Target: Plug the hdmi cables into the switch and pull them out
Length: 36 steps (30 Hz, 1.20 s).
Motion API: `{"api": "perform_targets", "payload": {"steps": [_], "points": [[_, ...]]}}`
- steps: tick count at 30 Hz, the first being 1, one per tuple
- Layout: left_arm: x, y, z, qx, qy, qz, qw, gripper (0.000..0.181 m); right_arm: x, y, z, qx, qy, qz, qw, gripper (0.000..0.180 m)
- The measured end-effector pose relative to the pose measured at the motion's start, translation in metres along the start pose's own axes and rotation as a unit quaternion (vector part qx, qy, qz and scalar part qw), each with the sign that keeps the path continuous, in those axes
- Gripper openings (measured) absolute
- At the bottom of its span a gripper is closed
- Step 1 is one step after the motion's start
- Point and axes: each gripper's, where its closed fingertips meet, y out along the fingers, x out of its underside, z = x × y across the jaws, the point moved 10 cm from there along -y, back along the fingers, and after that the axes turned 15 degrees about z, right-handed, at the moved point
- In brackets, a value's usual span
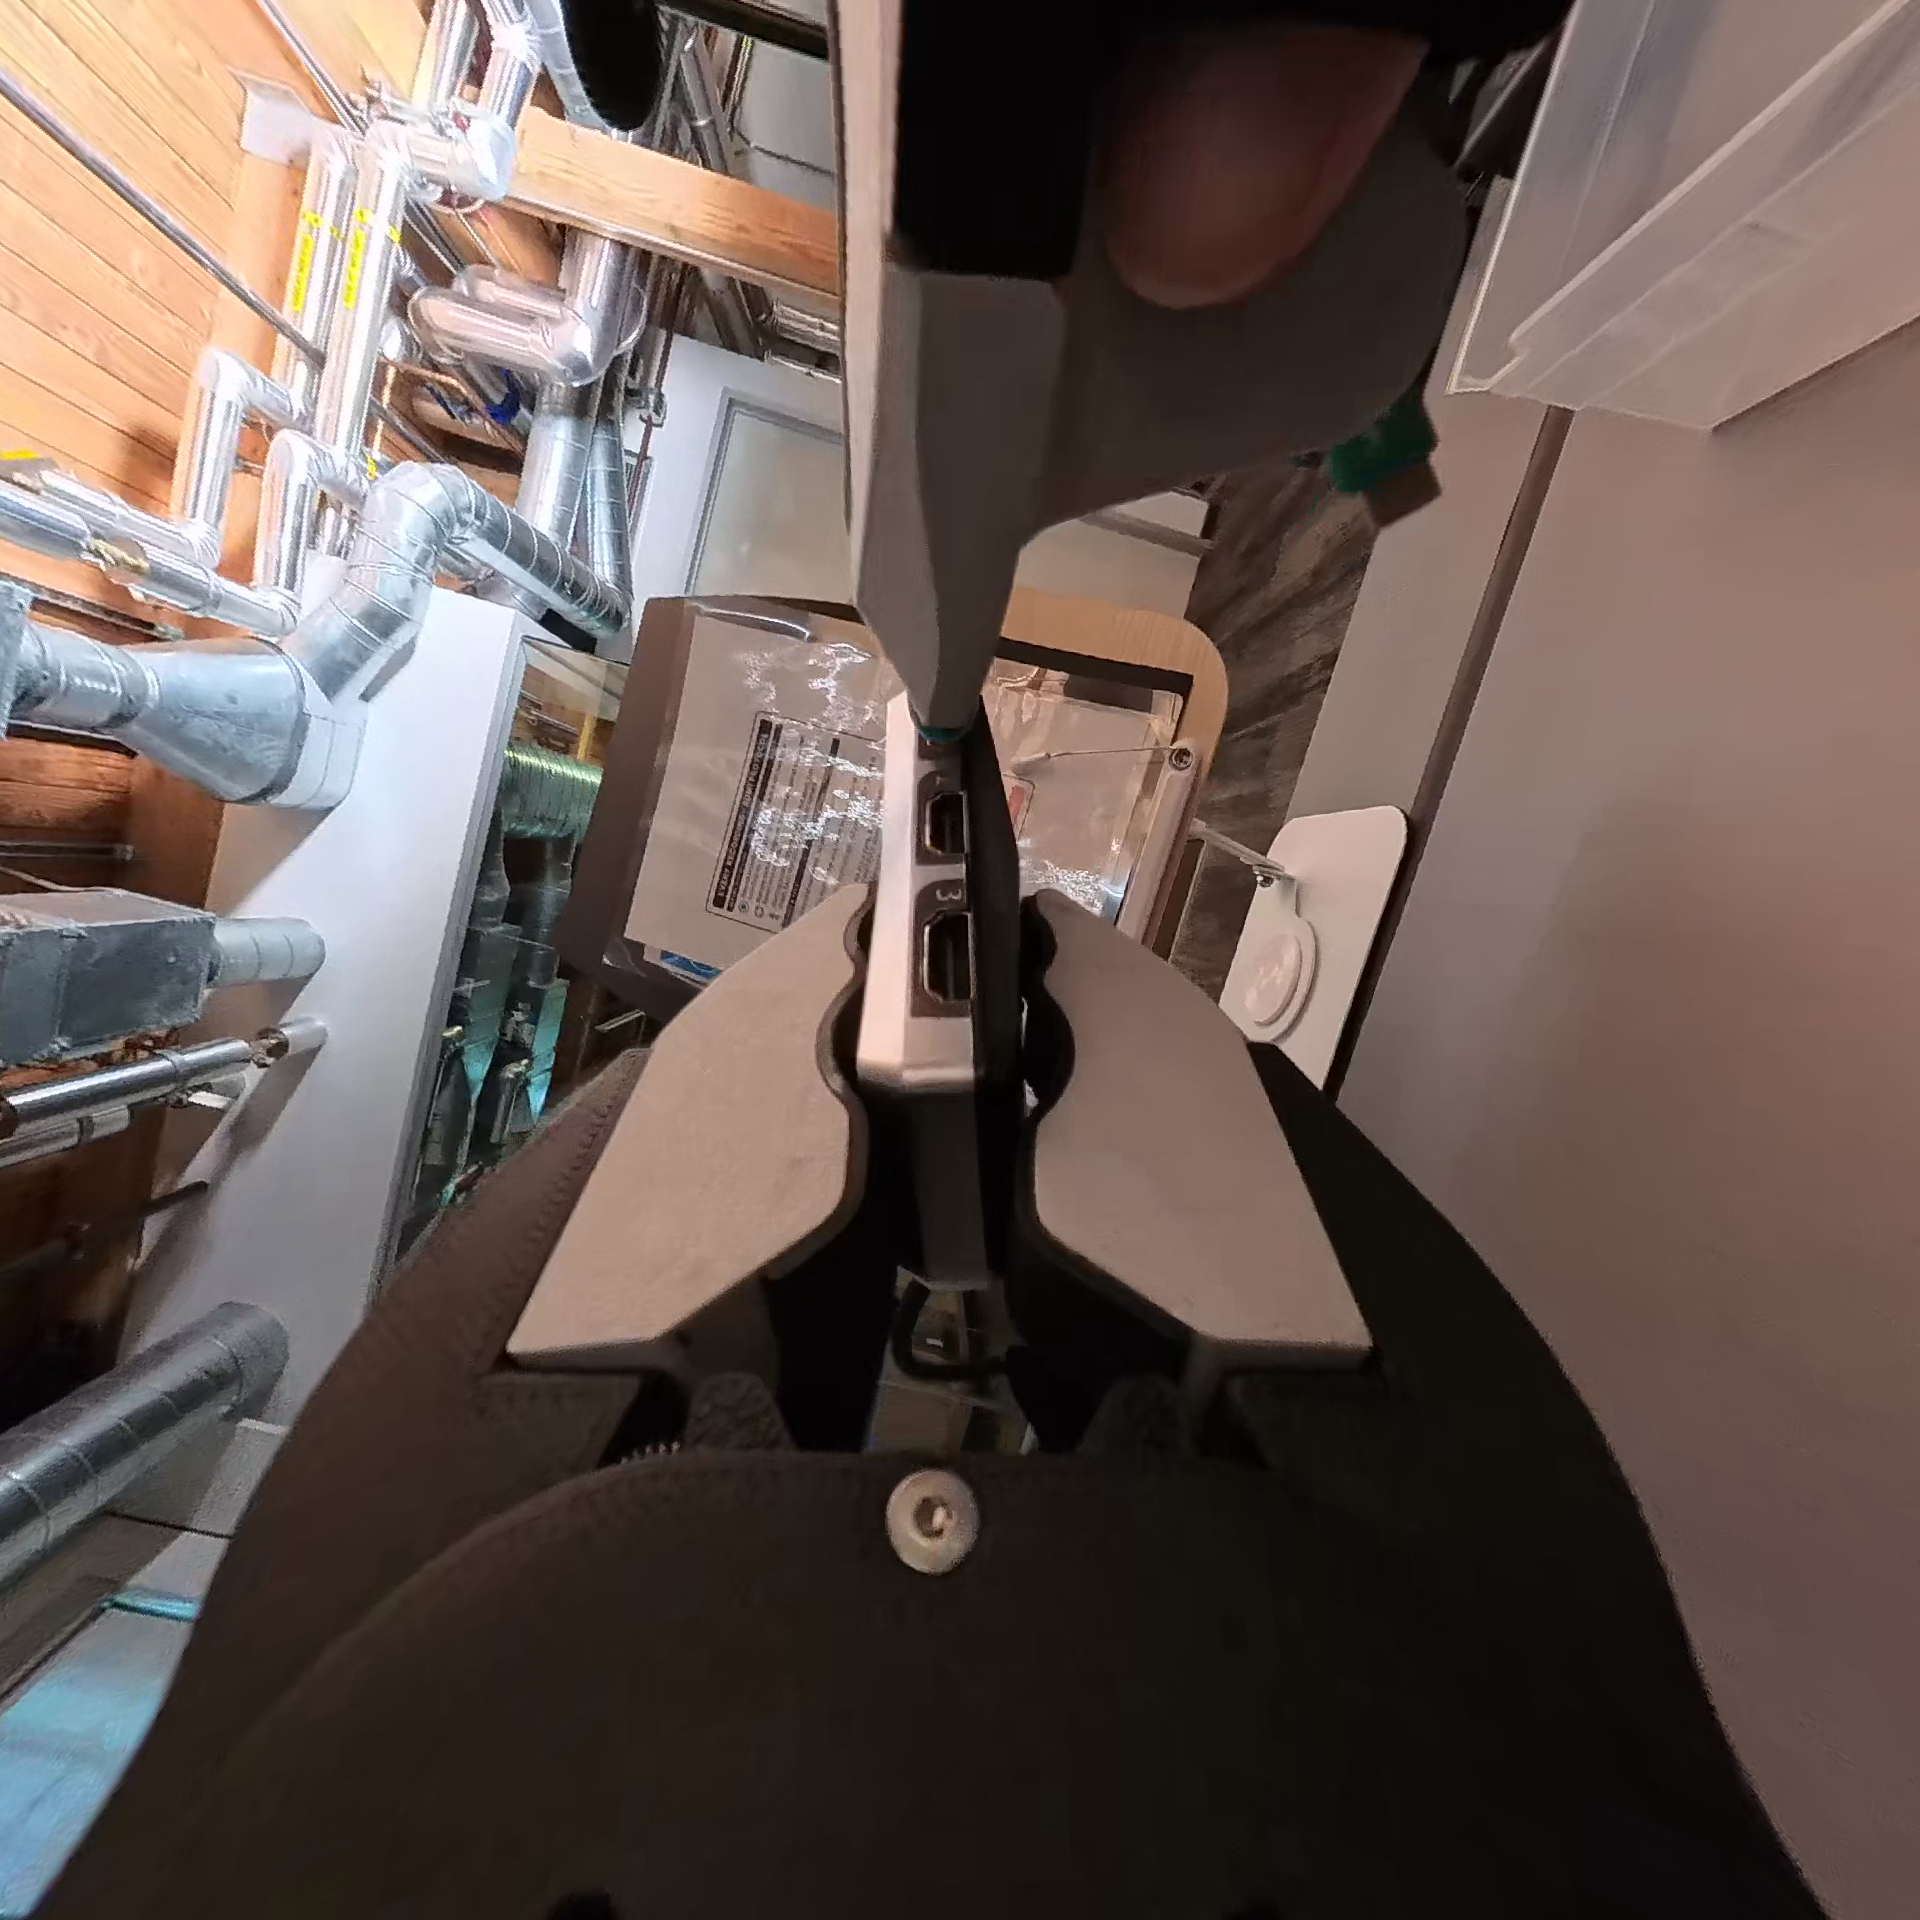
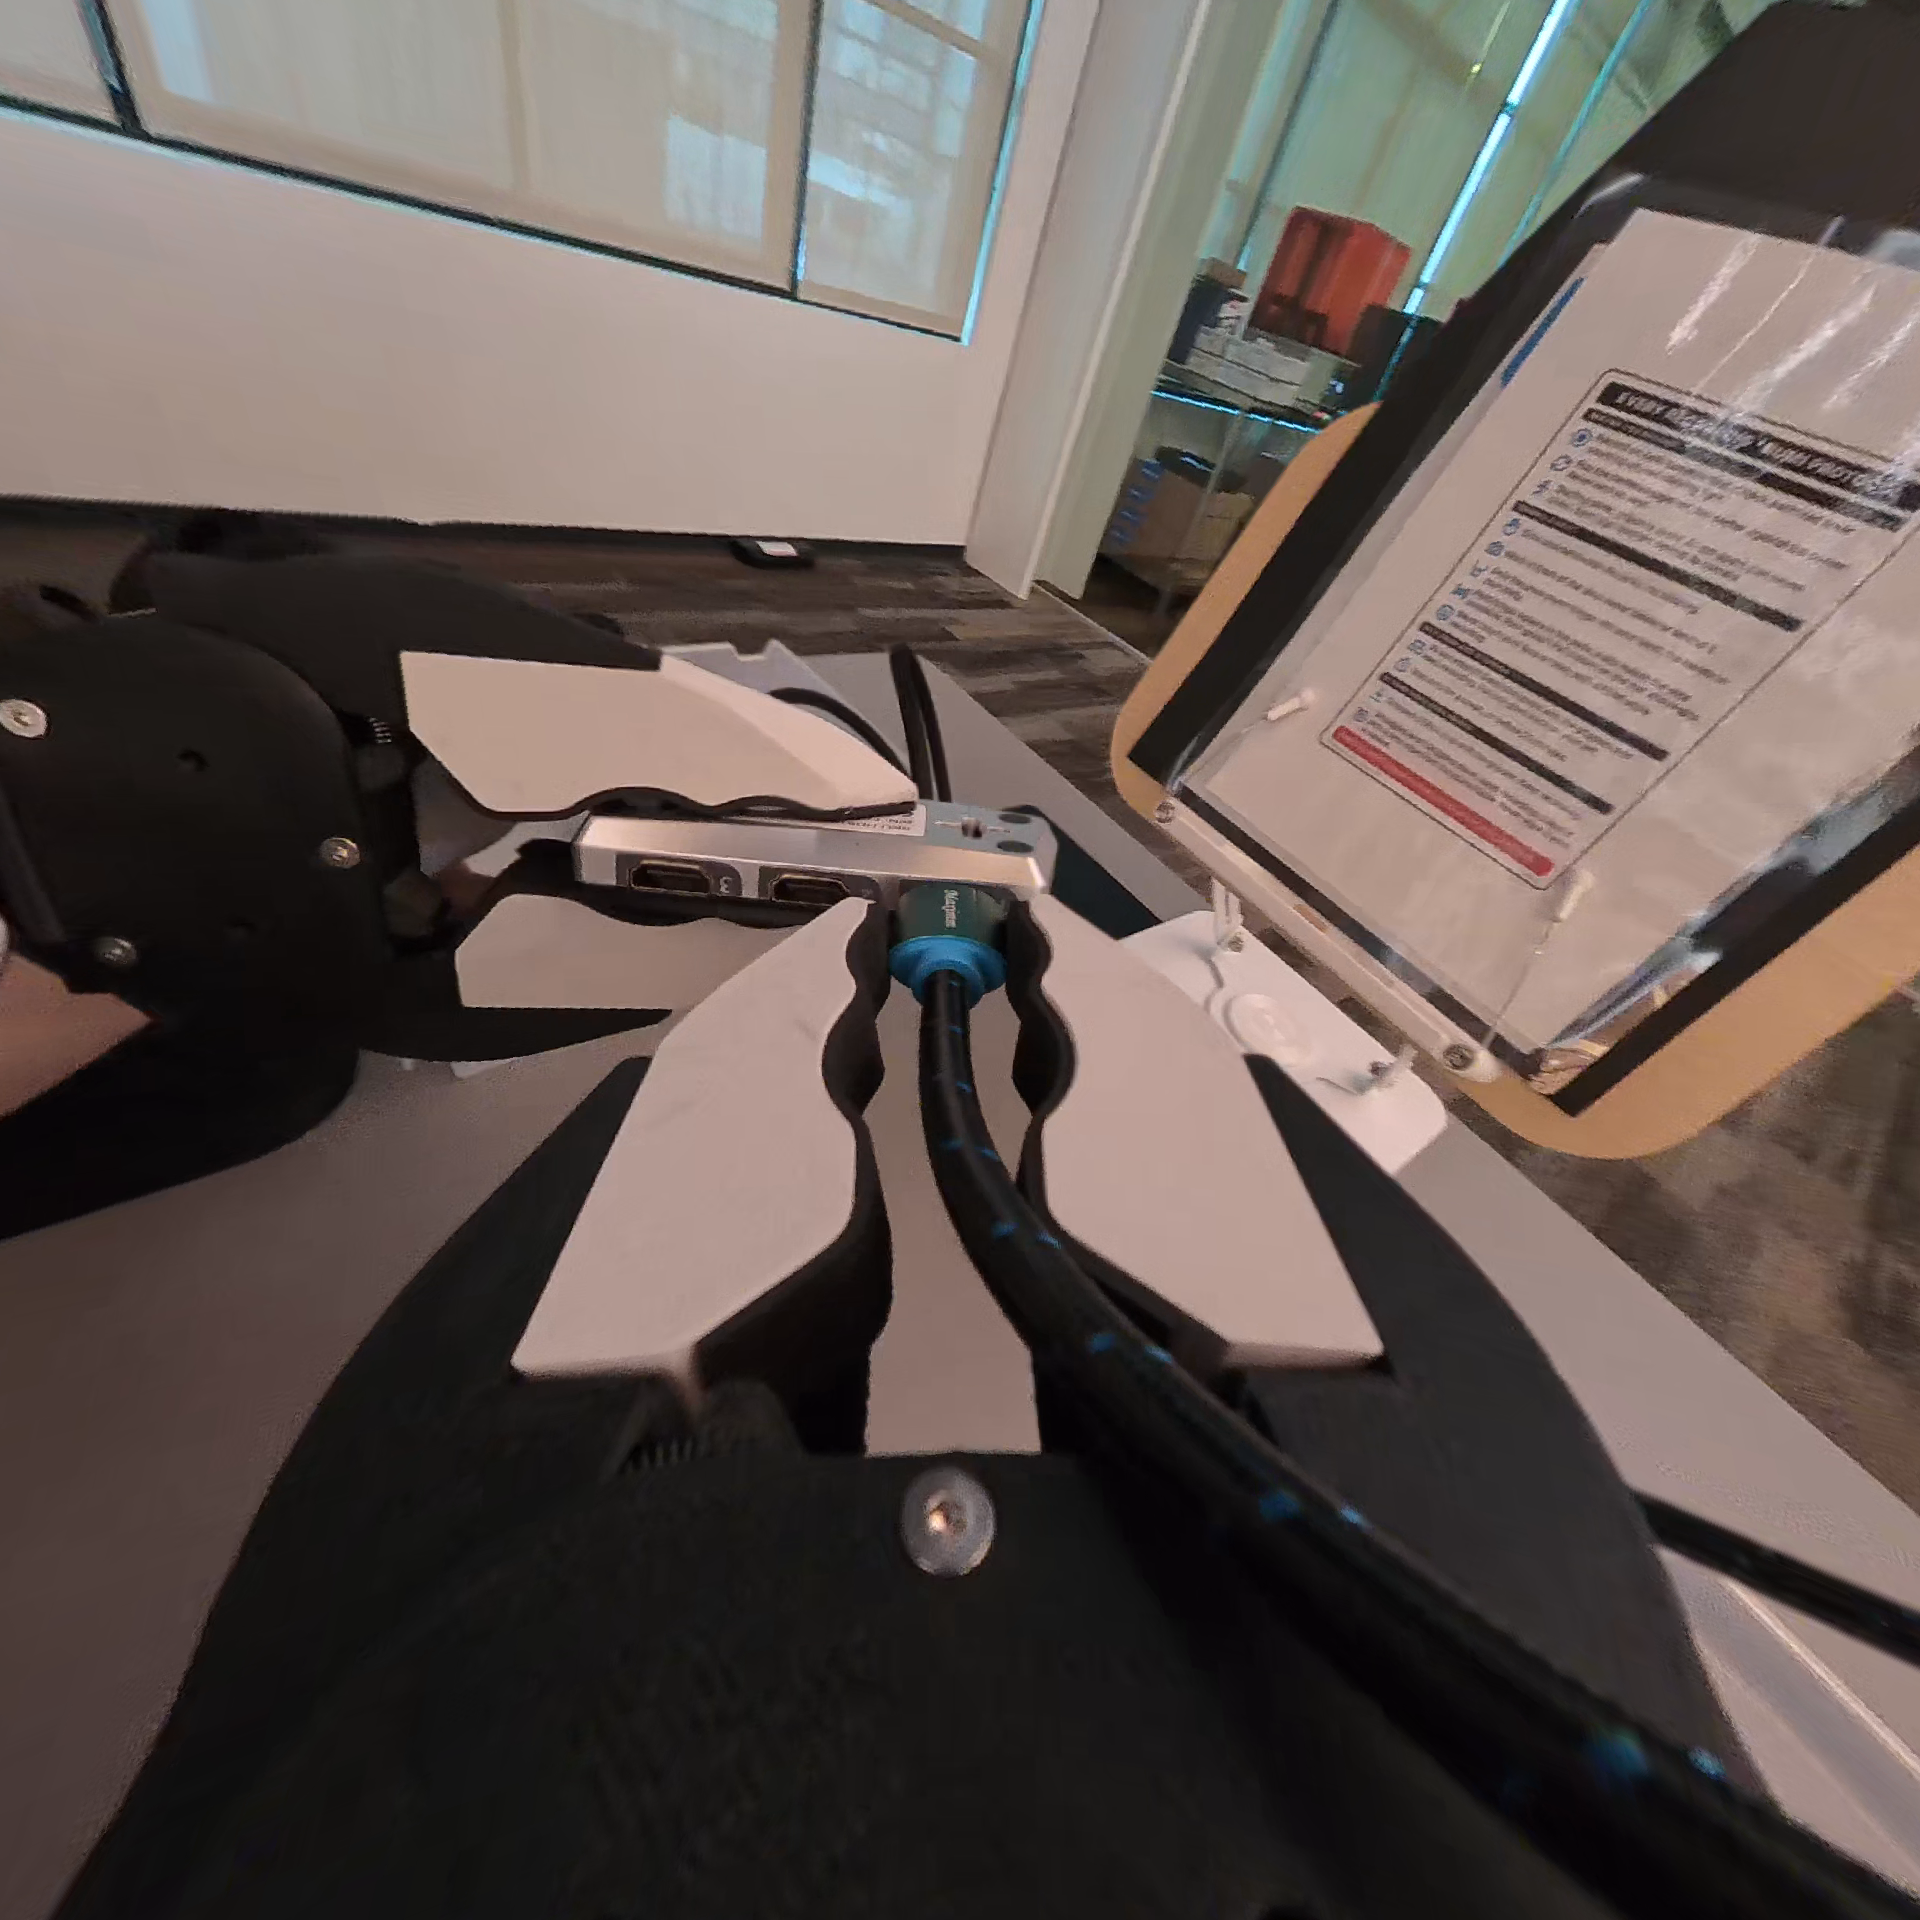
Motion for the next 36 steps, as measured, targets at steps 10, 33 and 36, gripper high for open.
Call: {"api": "perform_targets", "payload": {"steps": [10,33,36], "points": [[0.005,0.005,0.002,0.006,-0.008,-0.024,1.0,0.025,0.004,0.0,0.007,0.001,0.037,-0.009,0.999,0.023],[0.007,-0.024,-0.044,0.002,-0.132,0.026,0.991,0.022,0.041,-0.189,0.131,-0.159,0.255,0.02,0.954,0.022],[0.005,-0.021,-0.039,0.012,-0.125,0.023,0.992,0.022,0.077,-0.186,0.138,-0.183,0.317,-0.009,0.931,0.022]]}}
